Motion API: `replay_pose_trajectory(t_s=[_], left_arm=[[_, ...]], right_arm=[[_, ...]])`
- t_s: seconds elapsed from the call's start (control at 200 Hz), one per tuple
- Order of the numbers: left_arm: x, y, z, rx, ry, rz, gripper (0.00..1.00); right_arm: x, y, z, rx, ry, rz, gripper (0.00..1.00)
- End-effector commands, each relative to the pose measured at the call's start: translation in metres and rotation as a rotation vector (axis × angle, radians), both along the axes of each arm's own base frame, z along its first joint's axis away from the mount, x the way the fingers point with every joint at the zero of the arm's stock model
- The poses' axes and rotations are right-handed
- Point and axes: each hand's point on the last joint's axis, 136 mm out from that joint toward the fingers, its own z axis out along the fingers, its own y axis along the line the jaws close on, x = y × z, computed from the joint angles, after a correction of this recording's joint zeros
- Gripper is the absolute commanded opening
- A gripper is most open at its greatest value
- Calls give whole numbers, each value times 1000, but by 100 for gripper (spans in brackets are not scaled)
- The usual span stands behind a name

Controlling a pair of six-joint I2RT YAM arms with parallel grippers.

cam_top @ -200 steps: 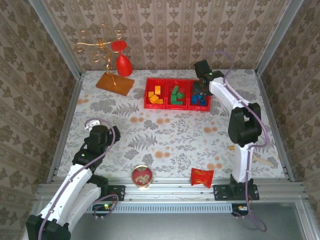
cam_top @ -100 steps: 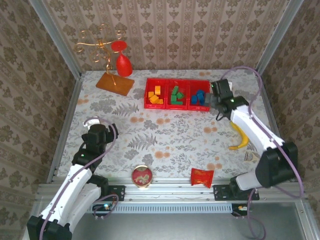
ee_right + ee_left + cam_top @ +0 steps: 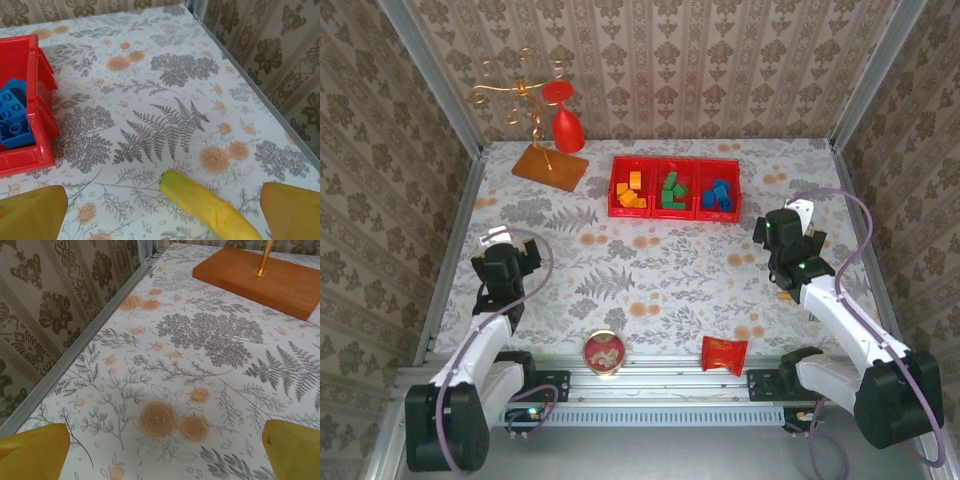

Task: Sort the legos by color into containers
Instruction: Reset both arms

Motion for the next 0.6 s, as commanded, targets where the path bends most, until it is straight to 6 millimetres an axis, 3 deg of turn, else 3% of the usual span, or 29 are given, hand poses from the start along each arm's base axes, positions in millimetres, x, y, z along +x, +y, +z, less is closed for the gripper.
replay_pose_trajectory(t_s=[0.0,0.39,0.595], left_arm=[[18,-4,17,23,-106,-75,100],[43,-15,7,72,-224,-204,100],[55,-34,-1,32,-256,-317,100]], right_arm=[[12,-1,23,-77,-131,31,100],[18,1,4,-87,-186,115,100],[24,-3,0,-77,-191,123,100]])
